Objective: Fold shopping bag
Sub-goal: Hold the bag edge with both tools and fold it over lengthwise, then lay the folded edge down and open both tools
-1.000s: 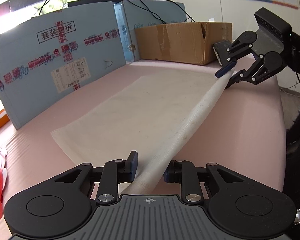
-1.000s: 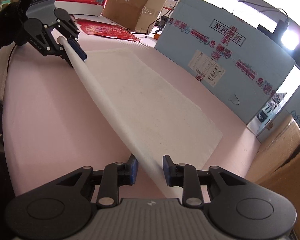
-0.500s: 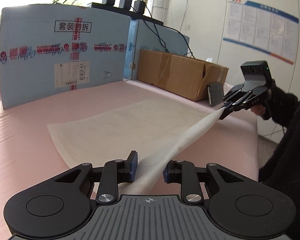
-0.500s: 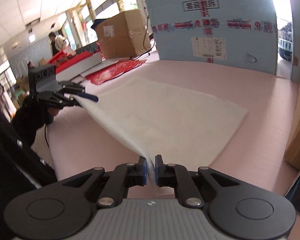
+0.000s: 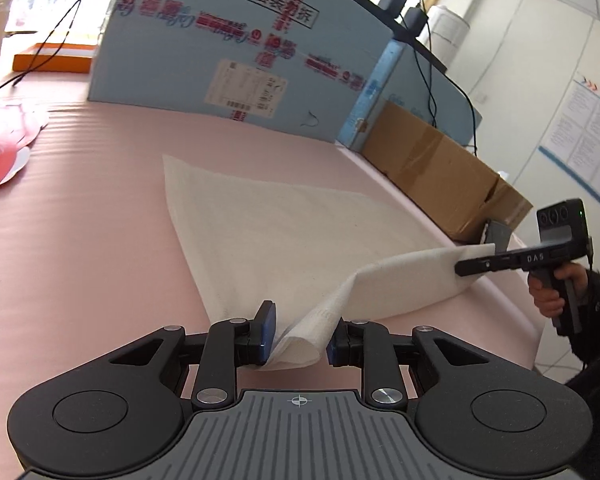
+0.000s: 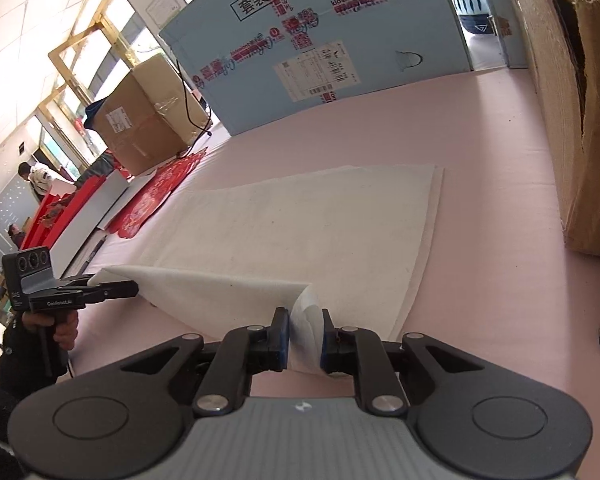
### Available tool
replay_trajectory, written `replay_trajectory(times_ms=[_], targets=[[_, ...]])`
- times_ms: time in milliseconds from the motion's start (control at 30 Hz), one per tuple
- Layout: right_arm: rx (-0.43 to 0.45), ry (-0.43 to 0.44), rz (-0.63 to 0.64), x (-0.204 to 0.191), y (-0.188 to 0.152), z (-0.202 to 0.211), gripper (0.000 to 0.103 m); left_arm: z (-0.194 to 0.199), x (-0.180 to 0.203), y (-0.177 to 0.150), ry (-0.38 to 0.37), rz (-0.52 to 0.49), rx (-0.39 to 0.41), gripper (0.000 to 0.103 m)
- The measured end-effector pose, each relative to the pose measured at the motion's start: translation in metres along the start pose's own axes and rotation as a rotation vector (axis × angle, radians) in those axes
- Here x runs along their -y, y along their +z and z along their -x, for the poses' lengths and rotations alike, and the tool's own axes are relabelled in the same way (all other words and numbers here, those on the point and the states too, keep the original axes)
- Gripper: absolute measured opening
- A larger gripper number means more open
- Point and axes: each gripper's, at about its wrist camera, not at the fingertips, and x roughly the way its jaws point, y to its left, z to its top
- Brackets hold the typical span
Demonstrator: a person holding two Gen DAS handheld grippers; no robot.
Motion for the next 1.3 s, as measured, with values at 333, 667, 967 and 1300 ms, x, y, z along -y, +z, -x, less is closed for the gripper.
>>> replay_trajectory(times_ms=[333,667,967,1300], targets=[[0.043,-0.149,0.12,-0.026,-0.008,-0.01,0.014,0.017,0.005,-0.002,-0.031,0.013,0.133,0.046],[0.096,-0.268,0.181,-0.034,-0.016,-0.012,0.014,0.003,0.019,0.0,0.245,-0.077,0.044,0.015],[0.135,-0.34,0.282,-0.047,-0.027,-0.019,0.014,0.017,0.067,0.006,0.482,-0.347,0.184,0.069],[0.156,-0.323,0.274,-0.042,-0.029,-0.017,0.014,-0.032,0.131,0.014,0.372,-0.559,0.158,0.052]])
